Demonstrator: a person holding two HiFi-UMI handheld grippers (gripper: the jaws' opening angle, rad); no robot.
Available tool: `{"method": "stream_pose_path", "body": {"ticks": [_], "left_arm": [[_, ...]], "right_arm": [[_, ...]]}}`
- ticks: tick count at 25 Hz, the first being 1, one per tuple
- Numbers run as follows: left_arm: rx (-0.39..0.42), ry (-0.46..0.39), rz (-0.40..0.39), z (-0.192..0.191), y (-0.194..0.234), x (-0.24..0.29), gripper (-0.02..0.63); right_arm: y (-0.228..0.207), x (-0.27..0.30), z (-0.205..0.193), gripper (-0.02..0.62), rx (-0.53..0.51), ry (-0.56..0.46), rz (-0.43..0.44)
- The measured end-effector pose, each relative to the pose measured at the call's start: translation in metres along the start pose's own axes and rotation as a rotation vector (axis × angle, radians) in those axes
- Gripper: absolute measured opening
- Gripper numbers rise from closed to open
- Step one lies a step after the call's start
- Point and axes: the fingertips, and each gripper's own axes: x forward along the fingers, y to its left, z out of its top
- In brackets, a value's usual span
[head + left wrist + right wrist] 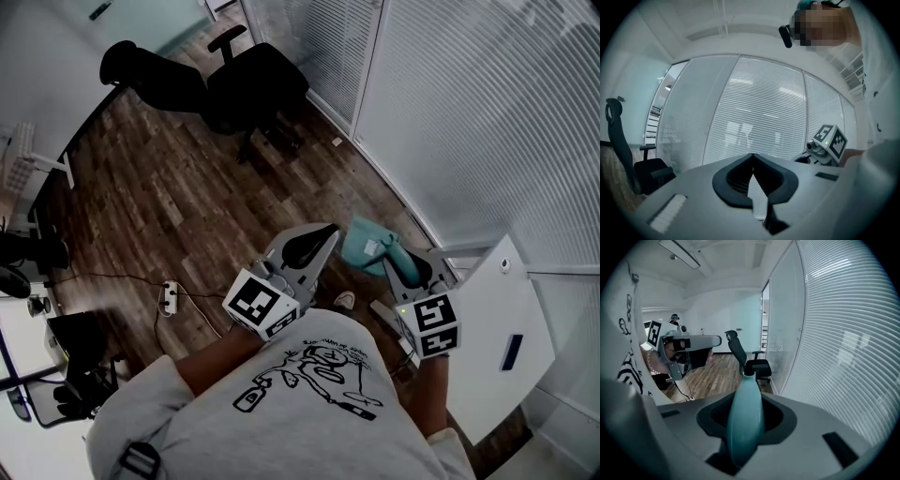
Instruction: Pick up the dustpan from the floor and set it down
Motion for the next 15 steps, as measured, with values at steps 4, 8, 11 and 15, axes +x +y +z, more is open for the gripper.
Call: {"method": "stream_pose_path", "body": {"ticks": [4, 8, 11, 15], "left_arm": [[-0.005, 0.006, 0.005, -0.003, 0.001, 0.000, 0.002], [-0.014, 0.020, 0.010, -0.007, 0.002, 0.000, 0.002], [-0.021, 0.029, 0.014, -0.011, 0.003, -0.001, 0.002], [-0.028, 0.037, 0.023, -0.017, 0.003, -0.007, 0.002]], "right_arm": [[0.000, 0.012, -0.009, 0.094, 0.001, 0.002, 0.004], [-0.003, 0.023, -0.019, 0.094, 0.007, 0.013, 0.000], [-0.003, 0.035, -0.030, 0.094, 0.012, 0.020, 0.006], [0.001, 0.049, -0.046, 0.094, 0.023, 0.025, 0.015]]}}
